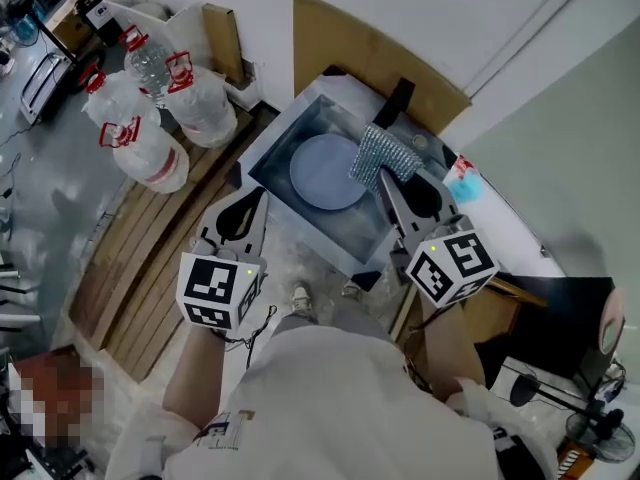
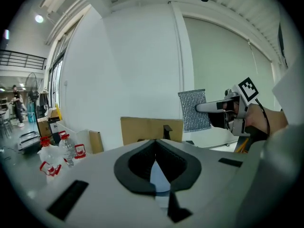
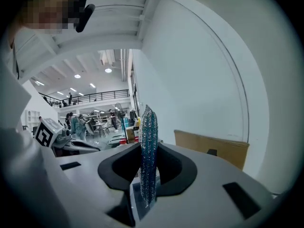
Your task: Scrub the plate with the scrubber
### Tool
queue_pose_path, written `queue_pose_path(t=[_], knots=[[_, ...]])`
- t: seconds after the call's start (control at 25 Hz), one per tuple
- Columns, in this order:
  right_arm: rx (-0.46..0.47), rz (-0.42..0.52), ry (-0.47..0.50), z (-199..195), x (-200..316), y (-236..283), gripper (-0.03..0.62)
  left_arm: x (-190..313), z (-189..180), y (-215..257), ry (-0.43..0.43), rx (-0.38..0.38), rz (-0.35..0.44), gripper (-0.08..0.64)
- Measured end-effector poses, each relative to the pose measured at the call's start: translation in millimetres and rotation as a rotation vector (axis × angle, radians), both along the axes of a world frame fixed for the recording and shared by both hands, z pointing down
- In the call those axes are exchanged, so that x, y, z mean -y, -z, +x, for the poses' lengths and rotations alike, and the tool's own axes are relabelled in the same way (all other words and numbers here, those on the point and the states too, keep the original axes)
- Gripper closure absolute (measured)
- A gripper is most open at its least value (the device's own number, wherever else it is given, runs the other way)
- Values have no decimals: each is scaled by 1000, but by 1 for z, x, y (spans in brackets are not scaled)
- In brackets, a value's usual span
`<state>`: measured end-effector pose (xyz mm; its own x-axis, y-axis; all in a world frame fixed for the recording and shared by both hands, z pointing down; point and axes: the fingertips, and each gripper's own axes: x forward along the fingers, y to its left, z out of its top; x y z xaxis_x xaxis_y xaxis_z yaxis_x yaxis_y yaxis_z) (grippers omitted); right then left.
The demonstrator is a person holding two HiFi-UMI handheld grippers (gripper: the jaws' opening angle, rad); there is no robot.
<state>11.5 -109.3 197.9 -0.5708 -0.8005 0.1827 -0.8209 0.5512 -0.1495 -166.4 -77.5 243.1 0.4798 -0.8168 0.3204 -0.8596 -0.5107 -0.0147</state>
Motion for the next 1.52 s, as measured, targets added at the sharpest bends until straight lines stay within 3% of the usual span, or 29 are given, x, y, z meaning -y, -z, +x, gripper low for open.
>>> queue_pose_path(t=[0.32, 0.56, 0.76, 0.8, 0.88, 1.04, 1.28, 1.52], knots=[[-27, -80, 53, 17, 37, -32, 489, 31, 20, -16, 52, 9, -43, 543], [-35, -102, 93, 3, 55, -43, 489, 61, 20, -50, 80, 40, -112, 541], [-66, -96, 131, -15, 83, -62, 489, 104, 23, -99, 121, -41, -251, 538], [-62, -92, 136, -18, 89, -67, 489, 113, 23, -114, 136, -64, -294, 520], [-58, -93, 148, -22, 102, -83, 489, 129, 24, -146, 156, -88, -375, 407], [-85, -137, 164, -31, 116, -125, 489, 146, 31, -196, 149, -69, -468, 400], [-127, -185, 187, -41, 129, -190, 489, 170, 36, -248, 155, 24, -519, 362], [-182, -264, 192, -42, 128, -263, 489, 175, 48, -308, 133, 45, -649, 347]])
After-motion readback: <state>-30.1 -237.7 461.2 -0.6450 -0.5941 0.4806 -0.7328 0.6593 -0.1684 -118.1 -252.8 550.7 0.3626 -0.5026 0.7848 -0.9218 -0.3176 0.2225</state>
